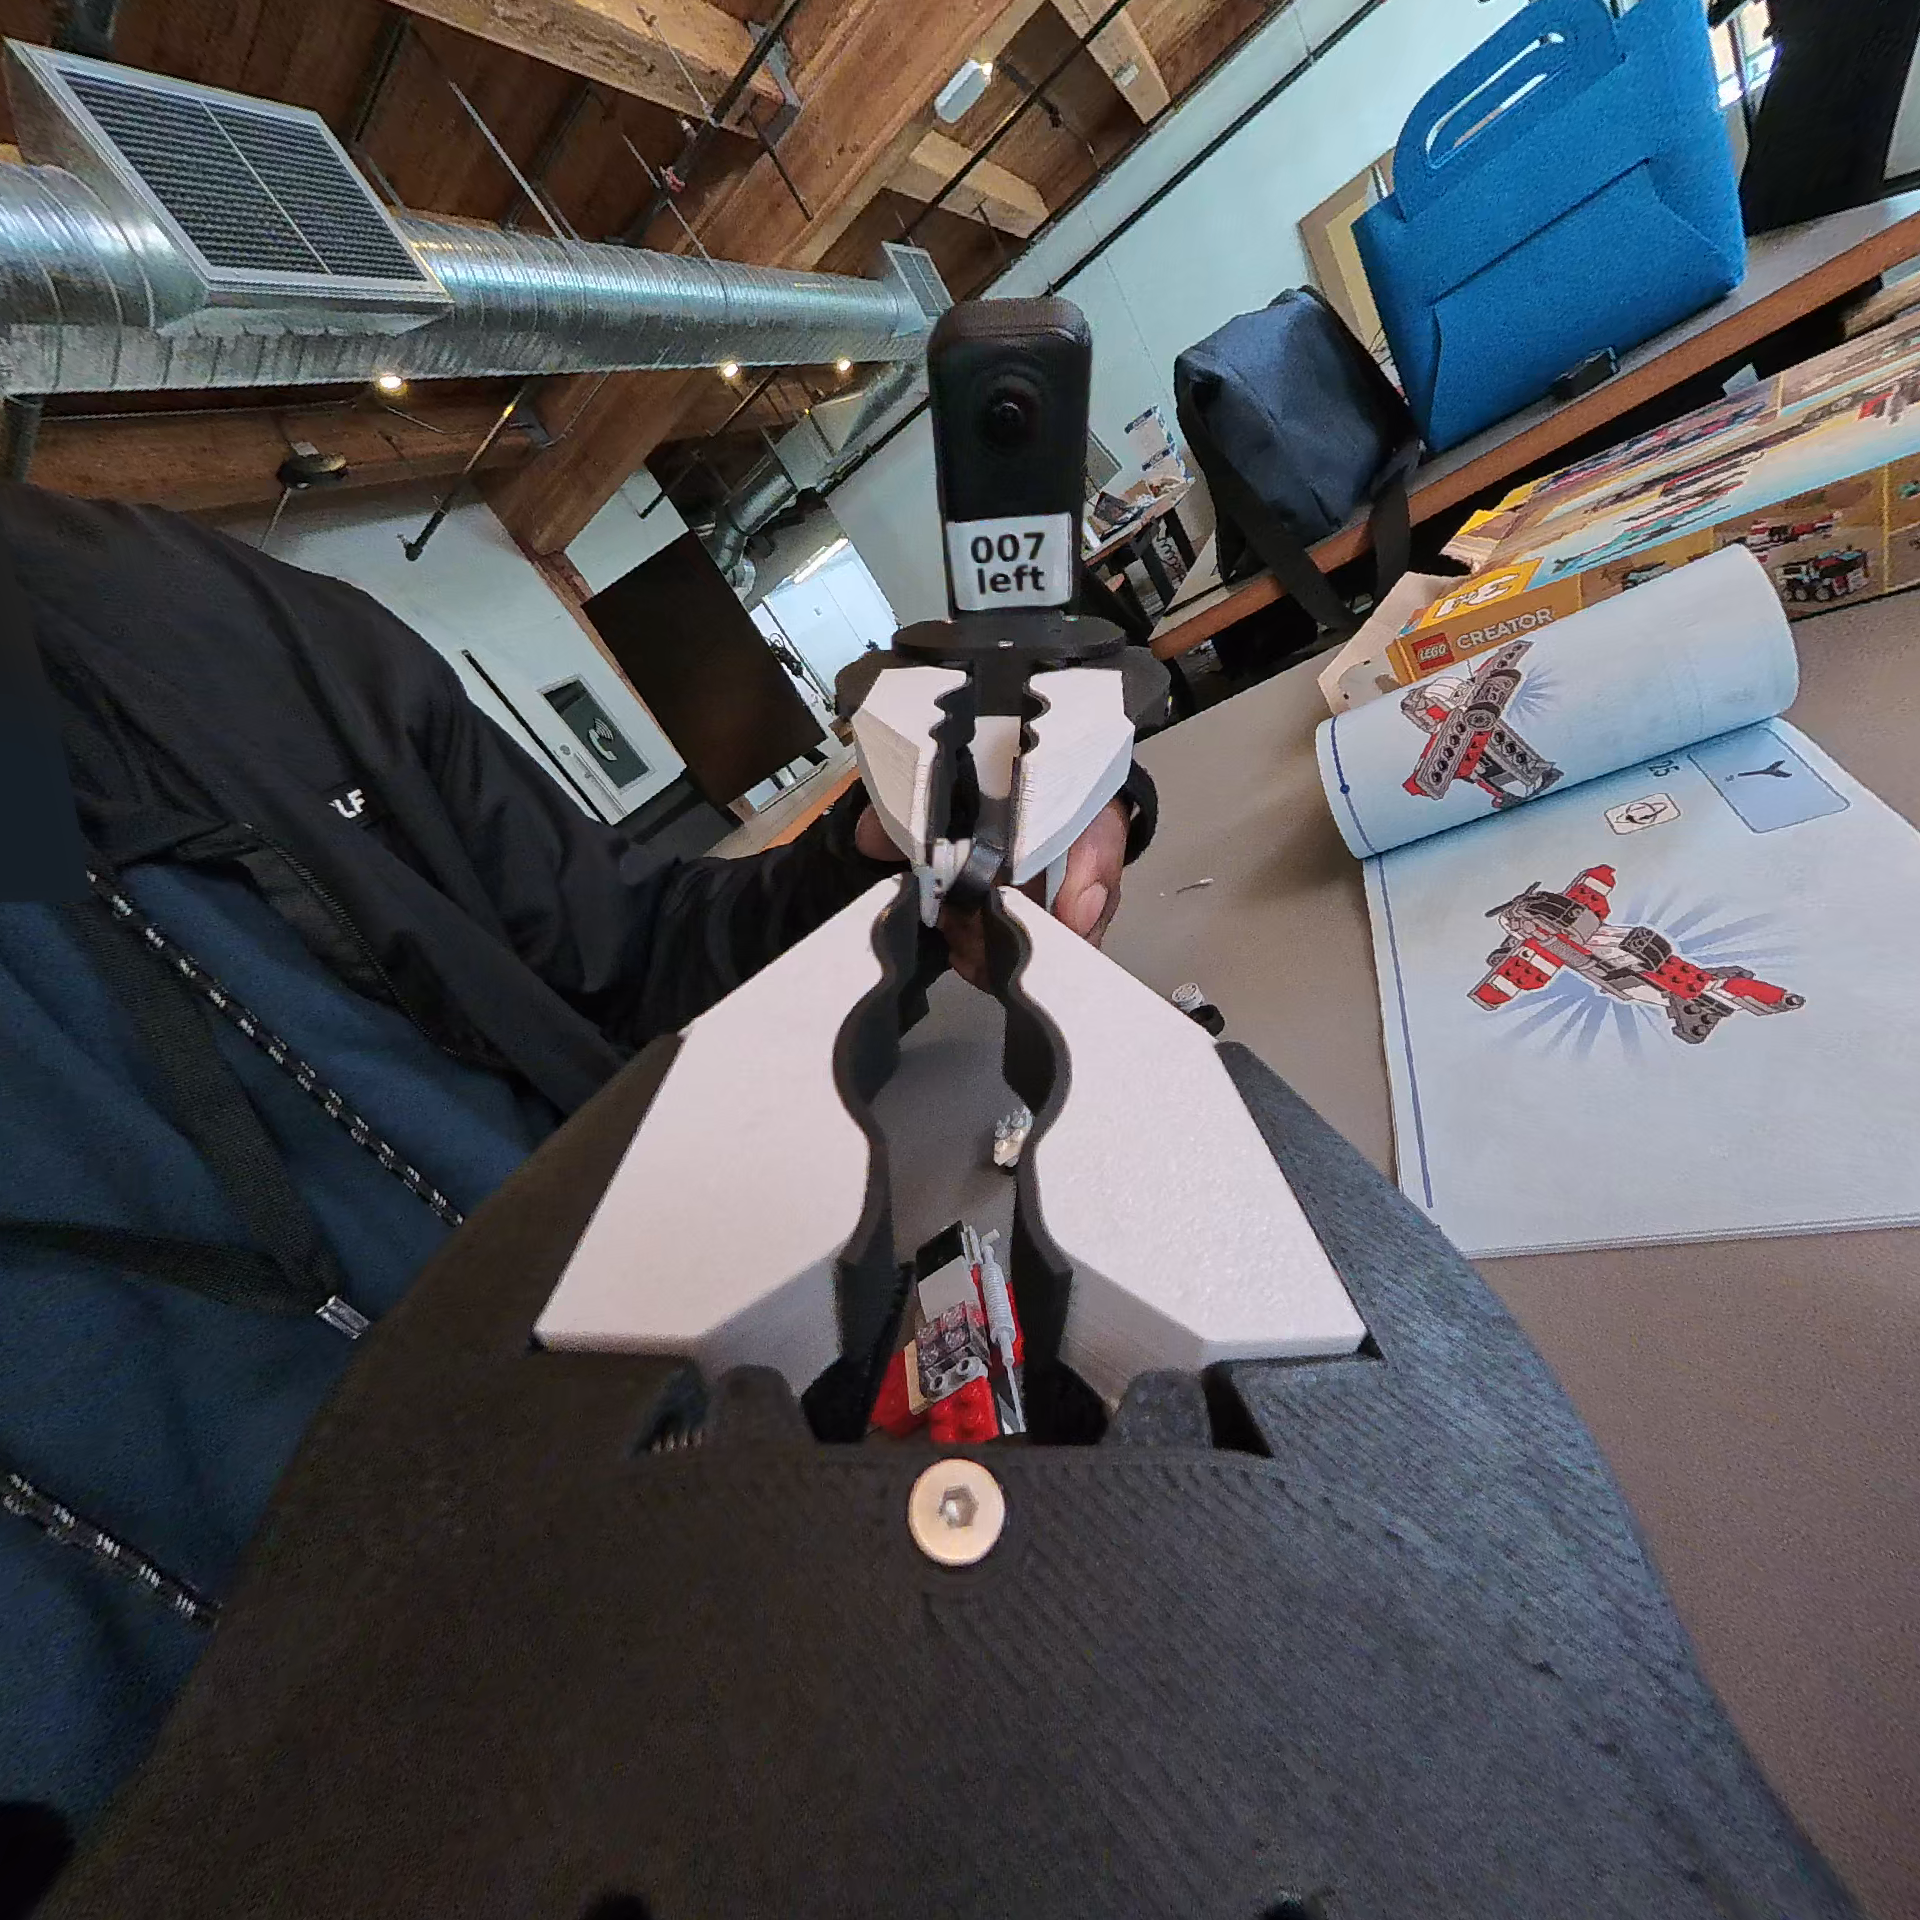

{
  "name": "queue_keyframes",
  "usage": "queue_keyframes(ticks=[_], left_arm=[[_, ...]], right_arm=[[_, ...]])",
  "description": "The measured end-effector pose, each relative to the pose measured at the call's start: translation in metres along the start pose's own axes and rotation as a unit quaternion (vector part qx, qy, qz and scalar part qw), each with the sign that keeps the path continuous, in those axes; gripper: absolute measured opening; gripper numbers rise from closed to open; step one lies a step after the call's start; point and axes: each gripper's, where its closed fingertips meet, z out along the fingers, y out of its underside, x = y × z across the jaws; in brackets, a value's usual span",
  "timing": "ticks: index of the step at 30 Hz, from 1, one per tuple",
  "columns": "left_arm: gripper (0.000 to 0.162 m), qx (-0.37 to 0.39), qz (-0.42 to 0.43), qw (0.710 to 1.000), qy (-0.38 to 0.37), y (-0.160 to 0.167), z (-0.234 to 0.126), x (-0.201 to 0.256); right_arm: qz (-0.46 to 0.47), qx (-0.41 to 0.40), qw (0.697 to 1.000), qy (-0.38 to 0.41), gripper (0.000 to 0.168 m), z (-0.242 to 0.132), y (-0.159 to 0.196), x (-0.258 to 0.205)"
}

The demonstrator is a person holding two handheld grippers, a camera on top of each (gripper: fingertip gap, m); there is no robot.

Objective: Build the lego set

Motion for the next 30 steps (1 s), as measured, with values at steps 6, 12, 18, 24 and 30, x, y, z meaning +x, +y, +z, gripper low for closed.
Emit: queue_keyframes(ticks=[6, 12, 18, 24, 30], left_arm=[[0.014, -0.008, -0.005, 1.0, -0.005, 0.001, -0.001, -0.001], [0.013, -0.007, -0.014, 1.0, -0.016, 0.0, -0.001, -0.003], [0.013, -0.007, 0.0, 1.0, -0.029, -0.001, 0.0, -0.004], [0.013, -0.011, 0.031, 0.998, -0.054, 0.0, 0.0, -0.006], [0.013, -0.019, 0.077, 0.994, -0.07, 0.0, -0.001, -0.003]], right_arm=[[0.0, 0.0, 1.0, 0.0, 0.012, 0.001, 0.0, 0.0], [0.002, 0.005, 1.0, 0.004, 0.014, 0.001, -0.001, 0.002], [0.008, 0.009, 1.0, 0.02, 0.014, -0.001, -0.002, 0.008], [0.008, 0.007, 1.0, 0.025, 0.014, -0.001, -0.001, 0.011], [0.004, 0.01, 1.0, 0.018, 0.014, -0.002, -0.003, 0.007]])
